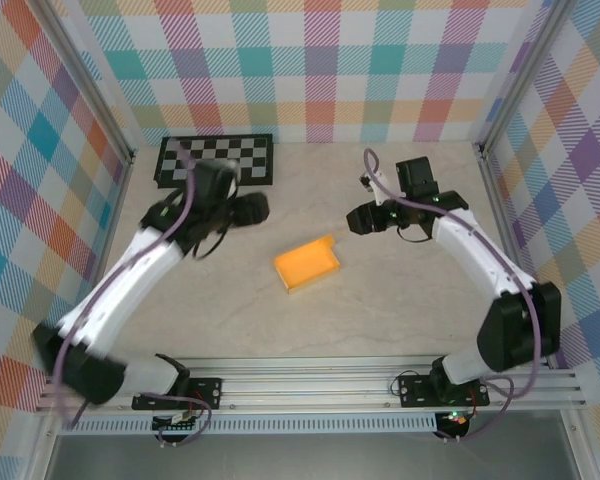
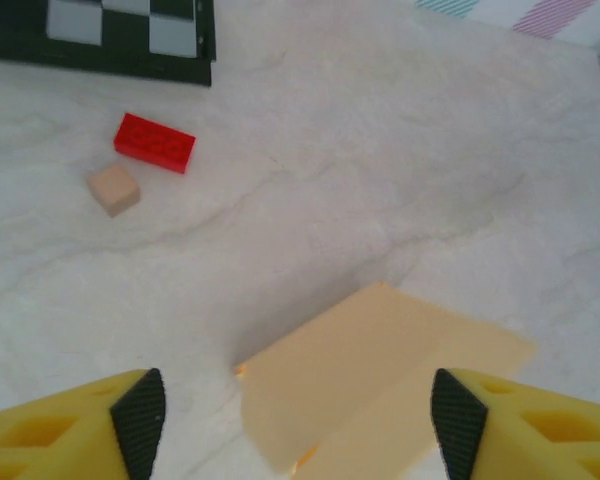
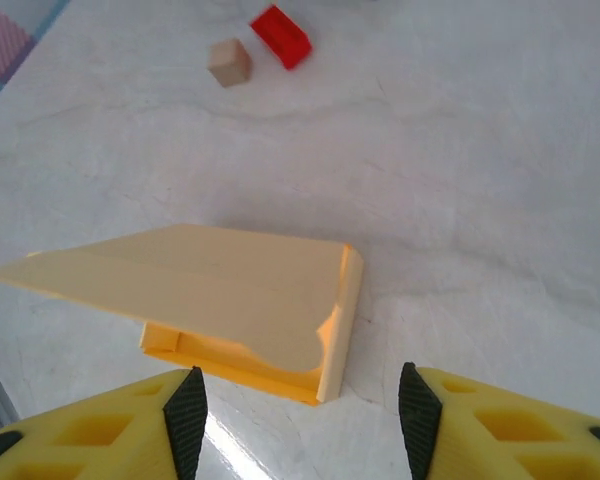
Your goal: Fold the paper box
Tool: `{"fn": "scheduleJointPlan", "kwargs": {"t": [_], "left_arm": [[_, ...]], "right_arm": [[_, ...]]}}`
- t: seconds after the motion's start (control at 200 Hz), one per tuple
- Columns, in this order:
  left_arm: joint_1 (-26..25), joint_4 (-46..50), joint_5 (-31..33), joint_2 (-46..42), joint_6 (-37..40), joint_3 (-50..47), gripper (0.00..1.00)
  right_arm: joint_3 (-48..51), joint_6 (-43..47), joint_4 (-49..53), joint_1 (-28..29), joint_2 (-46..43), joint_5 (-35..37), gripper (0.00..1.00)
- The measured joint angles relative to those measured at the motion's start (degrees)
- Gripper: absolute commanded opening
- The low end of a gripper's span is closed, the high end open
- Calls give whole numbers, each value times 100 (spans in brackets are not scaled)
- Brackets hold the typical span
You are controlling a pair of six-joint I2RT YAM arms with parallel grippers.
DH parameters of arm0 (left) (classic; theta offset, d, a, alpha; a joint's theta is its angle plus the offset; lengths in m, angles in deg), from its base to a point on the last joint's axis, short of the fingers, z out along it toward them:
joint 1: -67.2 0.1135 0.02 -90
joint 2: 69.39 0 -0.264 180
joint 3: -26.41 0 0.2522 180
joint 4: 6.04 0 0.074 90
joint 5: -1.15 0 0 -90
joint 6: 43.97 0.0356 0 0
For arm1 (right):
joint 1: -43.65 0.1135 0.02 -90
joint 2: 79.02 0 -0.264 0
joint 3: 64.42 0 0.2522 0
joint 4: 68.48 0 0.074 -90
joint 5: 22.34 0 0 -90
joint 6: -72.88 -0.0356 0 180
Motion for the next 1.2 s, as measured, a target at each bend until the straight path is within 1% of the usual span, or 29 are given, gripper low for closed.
{"fn": "scheduleJointPlan", "kwargs": {"t": [0.03, 0.09, 0.125, 0.185, 0.24, 0.32, 0.49, 0.6, 0.64, 0.85, 0.96, 1.14, 1.2], "left_arm": [[-190, -120, 79, -632, 37, -535, 67], [-629, -317, 164, -1558, 79, -1438, 66], [-903, -448, 229, -1989, 103, -1899, 66], [-1294, -643, 352, -2417, 122, -2551, 66], [-1547, -815, 505, -2485, 157, -2959, 66], [-1729, -1099, 704, -2232, 341, -3294, 66], [-1762, -1978, 1058, -1296, 804, -3418, 67], [-1759, -2455, 1224, -776, 935, -3405, 62], [-1744, -2573, 1268, -575, 973, -3388, 62], [-1563, -2942, 1355, 92, 1058, -3344, 55], [-1528, -3117, 1368, 345, 1049, -3263, 47], [-1482, -3366, 1366, 741, 1056, -3080, 21], [-1434, -3386, 1357, 778, 1062, -3056, 14]], "right_arm": [[216, 98, -210, 39, -201, 15, 53], [671, 256, -555, 118, -570, 83, 52], [909, 315, -713, 175, -730, 144, 50], [1266, 365, -916, 273, -942, 273, 48], [1449, 367, -1010, 389, -1005, 389, 47], [1541, 330, -1097, 529, -975, 557, 47], [1777, 157, -1342, 734, -911, 752, 47], [1829, 22, -1392, 754, -756, 839, 46], [1829, -20, -1403, 754, -713, 870, 46], [1829, -83, -1456, 754, -686, 916, 47], [1827, -122, -1467, 754, -610, 916, 47], [1827, -149, -1469, 754, -310, 914, 46], [1825, -155, -1497, 754, -208, 911, 47]]}}
